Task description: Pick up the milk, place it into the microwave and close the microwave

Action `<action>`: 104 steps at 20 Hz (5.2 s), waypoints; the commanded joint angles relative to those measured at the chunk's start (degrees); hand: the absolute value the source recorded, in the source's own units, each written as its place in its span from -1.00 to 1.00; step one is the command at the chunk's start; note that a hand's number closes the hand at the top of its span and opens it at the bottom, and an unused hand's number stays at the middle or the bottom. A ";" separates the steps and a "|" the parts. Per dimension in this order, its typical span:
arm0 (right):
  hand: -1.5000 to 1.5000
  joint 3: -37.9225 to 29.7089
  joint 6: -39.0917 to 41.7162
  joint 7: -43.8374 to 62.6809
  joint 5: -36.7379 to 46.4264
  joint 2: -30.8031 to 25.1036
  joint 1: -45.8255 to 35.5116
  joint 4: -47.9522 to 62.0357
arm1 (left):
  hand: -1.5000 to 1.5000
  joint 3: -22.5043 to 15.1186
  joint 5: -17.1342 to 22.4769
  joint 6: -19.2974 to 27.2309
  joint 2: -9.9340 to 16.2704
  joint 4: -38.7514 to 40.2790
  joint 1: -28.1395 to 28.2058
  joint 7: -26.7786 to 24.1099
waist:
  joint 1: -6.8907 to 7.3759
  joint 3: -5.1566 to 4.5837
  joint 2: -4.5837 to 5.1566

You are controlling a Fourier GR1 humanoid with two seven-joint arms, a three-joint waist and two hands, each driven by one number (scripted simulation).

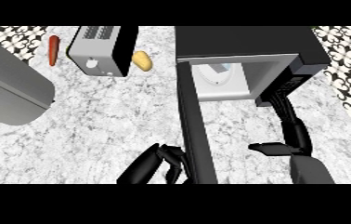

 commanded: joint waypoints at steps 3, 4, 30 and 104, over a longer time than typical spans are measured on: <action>-1.00 0.72 5.64 5.07 -4.20 -2.13 14.33 -19.39 | 1.00 -8.00 2.61 4.66 -0.26 7.74 -3.12 -1.52 | -0.38 -0.07 0.14; -1.00 0.75 4.34 6.83 -4.89 -0.50 14.07 -21.56 | 1.00 -9.81 3.43 5.49 -0.26 12.88 -5.46 -3.38 | 0.00 -0.03 0.40; -1.00 -0.56 24.11 24.89 -26.27 -11.13 27.79 -56.71 | 1.00 -29.92 31.57 47.22 -0.25 23.94 -34.61 -6.49 | -7.01 -0.21 1.79; -1.00 -1.45 29.66 41.19 -56.67 -27.33 18.95 -66.46 | 1.00 -14.94 69.08 49.60 -0.28 47.32 -57.08 -31.36 | -17.79 0.08 6.67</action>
